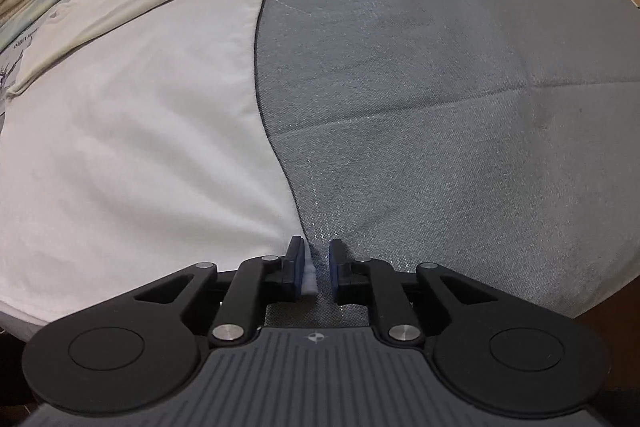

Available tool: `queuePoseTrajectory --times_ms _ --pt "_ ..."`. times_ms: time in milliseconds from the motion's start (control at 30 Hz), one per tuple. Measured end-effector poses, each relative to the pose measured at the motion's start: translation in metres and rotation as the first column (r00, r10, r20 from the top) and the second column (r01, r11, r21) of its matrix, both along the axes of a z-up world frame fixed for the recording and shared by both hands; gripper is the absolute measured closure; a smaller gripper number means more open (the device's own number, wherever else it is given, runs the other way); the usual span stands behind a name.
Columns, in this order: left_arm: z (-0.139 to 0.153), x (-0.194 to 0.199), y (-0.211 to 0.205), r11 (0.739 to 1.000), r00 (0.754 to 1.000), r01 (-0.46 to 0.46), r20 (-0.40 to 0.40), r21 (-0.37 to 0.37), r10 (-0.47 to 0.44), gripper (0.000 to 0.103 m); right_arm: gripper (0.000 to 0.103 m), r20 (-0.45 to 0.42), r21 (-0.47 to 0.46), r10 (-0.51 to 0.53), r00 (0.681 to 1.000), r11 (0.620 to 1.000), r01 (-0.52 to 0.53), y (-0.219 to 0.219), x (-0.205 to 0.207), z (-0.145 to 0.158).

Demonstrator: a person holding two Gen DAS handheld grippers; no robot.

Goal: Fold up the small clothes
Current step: 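Grasp the shirt hem with the left gripper while the right gripper grasps it too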

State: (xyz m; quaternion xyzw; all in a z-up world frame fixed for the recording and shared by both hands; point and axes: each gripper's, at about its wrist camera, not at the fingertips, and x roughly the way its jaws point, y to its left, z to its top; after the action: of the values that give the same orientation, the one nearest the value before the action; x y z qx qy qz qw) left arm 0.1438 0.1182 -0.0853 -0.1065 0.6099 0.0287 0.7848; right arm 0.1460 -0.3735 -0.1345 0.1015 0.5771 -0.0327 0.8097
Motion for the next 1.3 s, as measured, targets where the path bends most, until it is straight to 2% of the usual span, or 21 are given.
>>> queuePoseTrajectory --times_ms 33,100,200,333,600,1000,1133,1233,1267,1300 --pt "0.0 0.001 -0.002 1.0 1.0 -0.008 0.002 -0.001 0.008 0.083 0.088 0.001 0.004 -0.001 1.0 1.0 0.001 0.0 0.0 0.0" --pt "0.002 -0.001 -0.001 1.0 1.0 -0.018 0.004 -0.003 0.018 0.083 0.074 0.007 0.011 0.0 1.0 1.0 0.0 -0.001 -0.001 0.002" --pt "0.005 -0.005 0.001 1.0 1.0 -0.02 0.006 -0.007 0.02 0.083 0.06 0.004 -0.016 -0.003 1.0 1.0 0.003 0.001 -0.002 0.003" --pt "0.005 -0.006 0.002 0.999 1.0 -0.028 0.006 -0.017 0.028 0.083 0.06 0.004 -0.002 -0.019 1.0 1.0 0.019 0.0 -0.001 0.003" --pt "0.0 -0.001 0.005 0.999 1.0 -0.025 -0.01 -0.023 0.025 0.083 0.06 -0.004 -0.016 0.028 1.0 0.999 -0.028 0.01 -0.002 0.0" --pt "0.0 -0.004 0.008 0.999 0.999 -0.047 -0.003 -0.023 0.047 0.082 0.061 0.073 0.092 -0.019 0.997 0.996 0.012 0.002 -0.004 0.011" --pt "-0.003 -0.002 0.003 1.0 1.0 -0.019 -0.014 -0.017 0.019 0.082 0.061 0.012 0.072 0.021 1.0 0.997 -0.022 0.009 0.0 -0.002" --pt "-0.005 -0.001 0.001 1.0 1.0 -0.011 -0.017 -0.008 0.01 0.082 0.059 0.013 0.059 0.071 0.997 0.996 -0.071 0.018 0.001 -0.004" --pt "-0.006 0.0 0.001 1.0 1.0 -0.009 -0.017 -0.006 0.009 0.082 0.06 0.012 0.054 0.09 0.996 0.994 -0.09 0.021 0.001 -0.005" --pt "-0.006 0.0 0.0 1.0 1.0 -0.005 -0.015 -0.003 0.005 0.082 0.069 0.013 0.042 0.112 0.994 0.993 -0.113 0.025 0.001 -0.005"
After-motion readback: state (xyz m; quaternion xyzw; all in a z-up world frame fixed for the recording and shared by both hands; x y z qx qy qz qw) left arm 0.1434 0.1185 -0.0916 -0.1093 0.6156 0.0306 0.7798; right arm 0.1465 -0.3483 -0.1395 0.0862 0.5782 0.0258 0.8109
